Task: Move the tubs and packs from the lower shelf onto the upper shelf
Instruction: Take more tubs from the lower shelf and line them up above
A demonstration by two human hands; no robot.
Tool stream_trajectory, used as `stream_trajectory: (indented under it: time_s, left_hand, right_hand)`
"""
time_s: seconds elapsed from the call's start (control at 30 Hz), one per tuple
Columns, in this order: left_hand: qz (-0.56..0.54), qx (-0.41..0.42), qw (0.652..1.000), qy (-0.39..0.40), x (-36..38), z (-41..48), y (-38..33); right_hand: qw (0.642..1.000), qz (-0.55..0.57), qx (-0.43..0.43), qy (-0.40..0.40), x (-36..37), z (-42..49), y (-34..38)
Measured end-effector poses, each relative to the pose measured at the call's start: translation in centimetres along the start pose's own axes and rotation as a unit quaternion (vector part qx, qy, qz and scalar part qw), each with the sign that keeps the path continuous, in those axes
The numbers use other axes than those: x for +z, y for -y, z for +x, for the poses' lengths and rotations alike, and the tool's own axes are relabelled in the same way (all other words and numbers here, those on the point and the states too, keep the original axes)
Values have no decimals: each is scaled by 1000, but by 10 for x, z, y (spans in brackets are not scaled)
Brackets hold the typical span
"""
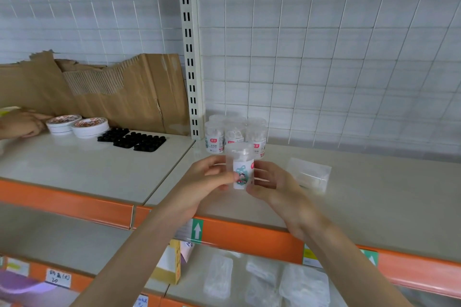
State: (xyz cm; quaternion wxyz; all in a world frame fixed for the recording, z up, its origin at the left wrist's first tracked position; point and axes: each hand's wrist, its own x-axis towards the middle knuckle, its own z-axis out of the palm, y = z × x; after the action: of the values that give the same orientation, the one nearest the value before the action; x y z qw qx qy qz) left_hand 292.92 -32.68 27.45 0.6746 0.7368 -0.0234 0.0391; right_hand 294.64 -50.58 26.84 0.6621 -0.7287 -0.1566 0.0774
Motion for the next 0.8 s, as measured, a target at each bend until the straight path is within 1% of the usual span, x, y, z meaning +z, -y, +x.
stream_trajectory:
  time_s: [0.07, 0.13, 0.27, 0.37, 0.53, 0.8]
  left_hand:
    - [-11, -6, 1000, 7, -1, 2, 0]
    - [0, 0, 1000, 12, 0, 2, 1]
    - [48, 24, 999, -1, 3, -1, 0]
    - [47, 34, 998, -5, 3, -1, 1]
    - [44, 24, 998, -36, 1, 2, 6]
    - [85, 18, 996, -36, 0, 7, 12]
  right_hand:
    - [1000, 12, 6, -6, 0, 0, -1]
    - [1000, 12, 9, -16, 0, 0, -2]
    - [1000, -12, 9, -21, 1, 0, -2]
    - [999, -31, 11, -17, 0, 1, -1]
    - [998, -44, 19, -31, 0, 2, -3]
    - [997, -64, 34, -23, 1, 5, -6]
